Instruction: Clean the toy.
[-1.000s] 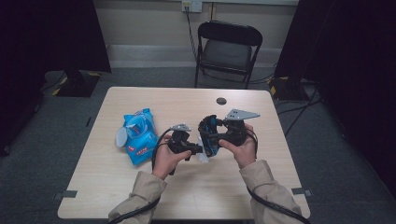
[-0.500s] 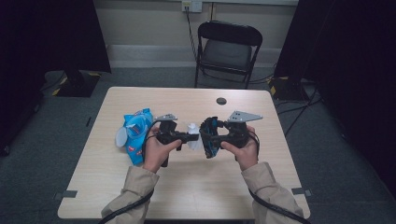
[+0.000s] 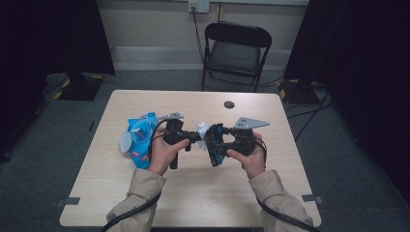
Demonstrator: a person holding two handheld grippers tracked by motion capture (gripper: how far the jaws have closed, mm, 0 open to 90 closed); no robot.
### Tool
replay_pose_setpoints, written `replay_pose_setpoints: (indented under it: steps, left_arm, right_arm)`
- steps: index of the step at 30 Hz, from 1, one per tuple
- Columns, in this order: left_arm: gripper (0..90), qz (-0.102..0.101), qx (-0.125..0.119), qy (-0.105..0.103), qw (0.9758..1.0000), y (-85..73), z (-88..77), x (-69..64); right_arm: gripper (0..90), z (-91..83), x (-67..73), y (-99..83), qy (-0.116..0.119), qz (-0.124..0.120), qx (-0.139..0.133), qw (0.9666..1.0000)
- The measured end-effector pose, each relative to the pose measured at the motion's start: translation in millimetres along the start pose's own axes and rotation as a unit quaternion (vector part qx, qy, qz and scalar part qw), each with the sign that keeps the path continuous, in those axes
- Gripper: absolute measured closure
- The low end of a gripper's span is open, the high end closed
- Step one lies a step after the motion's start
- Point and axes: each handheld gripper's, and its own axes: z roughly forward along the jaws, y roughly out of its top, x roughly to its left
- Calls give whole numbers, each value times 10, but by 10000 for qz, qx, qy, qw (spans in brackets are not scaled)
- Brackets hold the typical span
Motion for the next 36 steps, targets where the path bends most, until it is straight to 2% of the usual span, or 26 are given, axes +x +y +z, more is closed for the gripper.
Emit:
replay_pose_setpoints:
  steps: [6, 15, 22, 31, 36]
  left_arm:
    - [827, -54, 82, -12, 10000, -61, 43, 19]
    - [828, -172, 241, -65, 9995, -243, 113, 79]
    - [828, -126, 496, -117, 9986, -350, 158, 86]
    - [827, -49, 724, -43, 9974, -505, 231, 70]
    - [828, -23, 906, -50, 9959, -580, 254, 74]
  right_arm:
    - [255, 21, -7, -4, 6, 26, 35, 10000]
    - [255, 63, 3, 17, 11, 42, 64, 10000]
    - [255, 64, -25, 25, -20, 66, 80, 9999]
    - [255, 64, -55, 20, -57, 93, 84, 9999]
    - [255, 64, -68, 26, -86, 112, 75, 9999]
